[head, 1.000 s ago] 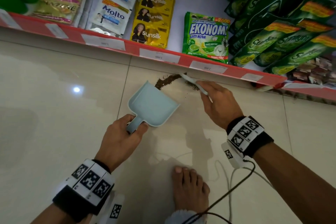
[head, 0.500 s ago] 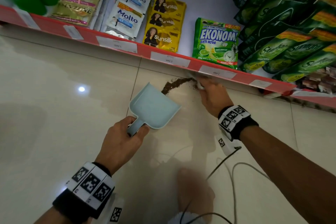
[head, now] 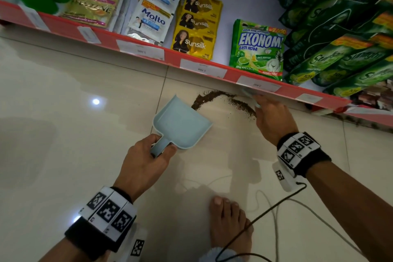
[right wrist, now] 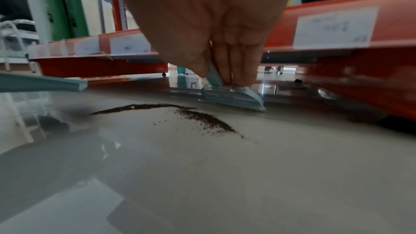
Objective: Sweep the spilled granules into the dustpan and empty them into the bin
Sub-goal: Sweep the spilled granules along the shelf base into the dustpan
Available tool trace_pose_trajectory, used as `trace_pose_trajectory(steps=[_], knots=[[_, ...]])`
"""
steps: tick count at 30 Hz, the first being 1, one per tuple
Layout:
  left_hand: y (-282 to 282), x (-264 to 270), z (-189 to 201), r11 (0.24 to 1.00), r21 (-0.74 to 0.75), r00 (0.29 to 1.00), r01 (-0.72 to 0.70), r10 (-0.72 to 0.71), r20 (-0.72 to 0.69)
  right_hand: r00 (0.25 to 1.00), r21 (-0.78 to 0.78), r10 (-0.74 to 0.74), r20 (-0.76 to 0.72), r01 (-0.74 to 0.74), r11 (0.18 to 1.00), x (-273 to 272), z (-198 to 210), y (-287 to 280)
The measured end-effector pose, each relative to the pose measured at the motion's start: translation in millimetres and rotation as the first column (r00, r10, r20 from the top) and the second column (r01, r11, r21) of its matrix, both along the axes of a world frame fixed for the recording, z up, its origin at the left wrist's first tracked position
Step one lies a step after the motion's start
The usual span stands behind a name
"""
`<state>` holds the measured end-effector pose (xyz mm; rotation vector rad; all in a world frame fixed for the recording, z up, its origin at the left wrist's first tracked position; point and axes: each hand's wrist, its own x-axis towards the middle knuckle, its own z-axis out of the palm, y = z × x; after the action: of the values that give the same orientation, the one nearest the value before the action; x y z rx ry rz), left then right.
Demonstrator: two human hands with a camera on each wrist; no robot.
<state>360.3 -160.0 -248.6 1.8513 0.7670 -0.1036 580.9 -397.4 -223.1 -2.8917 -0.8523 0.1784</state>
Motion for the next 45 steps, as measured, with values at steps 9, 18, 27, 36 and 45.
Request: trace_pose_trajectory(steps=[9, 18, 27, 36, 45], knots=[[-8.4, -0.5, -0.2, 0.999, 0.007, 0.999, 0.034, -0.034, -0.011, 0.973, 0.188, 0.23, -0.026, -0.222, 0.957, -28.1, 9.0, 5.1], [-18.9, 1.6, -1.1, 0.997, -0.01, 0.997, 0.074, -0.074, 0.002, 0.956, -0.174, -0.286, 0.072, 0.294, 0.94, -24.7, 13.6, -43.2], [-19.6, -2.0, -2.3, 0.995, -0.001, 0.995, 0.096, -0.096, 0.002, 1.0, 0.118, -0.022, -0.001, 0.022, 0.993, -74.3, 3.6, 39.3], [-6.3, -10.1, -5.4, 1.0, 0.016, 1.0, 0.022, -0.022, -0.002, 0.956, -0.098, -0.168, 0.24, 0.196, 0.976, -26.5, 22.8, 3.3], [-5.4, -6.7, -4.2, 1.0, 0.022, 1.0, 0.018, -0.018, -0.003, 0.992, 0.04, 0.105, -0.064, -0.102, 0.994, -54.3, 7.6, 28.6]])
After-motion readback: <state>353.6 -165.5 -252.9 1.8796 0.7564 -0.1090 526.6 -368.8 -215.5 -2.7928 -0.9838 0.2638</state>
